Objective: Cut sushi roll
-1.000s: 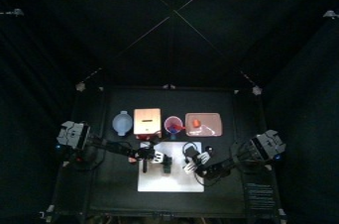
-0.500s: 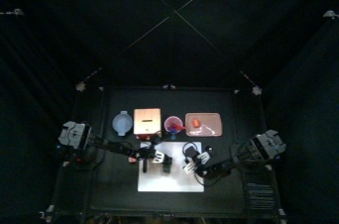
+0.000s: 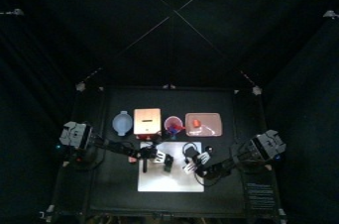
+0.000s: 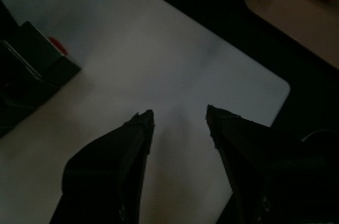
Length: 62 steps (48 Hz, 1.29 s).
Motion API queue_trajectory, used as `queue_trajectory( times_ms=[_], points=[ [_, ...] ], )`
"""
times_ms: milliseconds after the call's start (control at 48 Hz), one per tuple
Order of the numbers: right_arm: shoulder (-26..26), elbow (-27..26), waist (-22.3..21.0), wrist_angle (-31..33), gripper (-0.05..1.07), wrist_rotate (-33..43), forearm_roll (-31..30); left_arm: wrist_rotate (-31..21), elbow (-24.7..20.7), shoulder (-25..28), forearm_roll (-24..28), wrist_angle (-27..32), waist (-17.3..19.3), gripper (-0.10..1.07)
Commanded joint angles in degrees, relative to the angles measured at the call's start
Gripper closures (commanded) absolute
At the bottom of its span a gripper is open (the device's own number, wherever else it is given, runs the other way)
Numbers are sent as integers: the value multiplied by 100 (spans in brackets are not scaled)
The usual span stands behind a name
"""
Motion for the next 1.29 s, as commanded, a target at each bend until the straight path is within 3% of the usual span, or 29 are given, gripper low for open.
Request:
queue_trajectory(
  times_ms=[0, 229, 562, 792, 1062, 1271],
  points=[
    [-308, -97, 44, 35, 20, -26, -44, 18, -26, -264, 176, -53, 18, 2],
    [-800, -132, 185, 35, 20, -79, -413, 62, 211, -712, 1081, -246, 18, 2],
    [-1907, -79, 158, 0, 20, -325, -1266, 44, 905, -1406, 3217, -888, 70, 3],
    [-2285, -404, -615, -141, 21, -2285, -483, 53, 1477, -1793, 3876, -1890, 26, 3],
    [-2224, -1072, -1573, -149, 21, -4931, 738, 53, 2180, -2118, 4377, -2962, -158, 3],
    [-1872, -1600, -2030, -132, 21, -6504, 1292, 44, 2355, -2136, 4421, -3120, -193, 3]
  ],
)
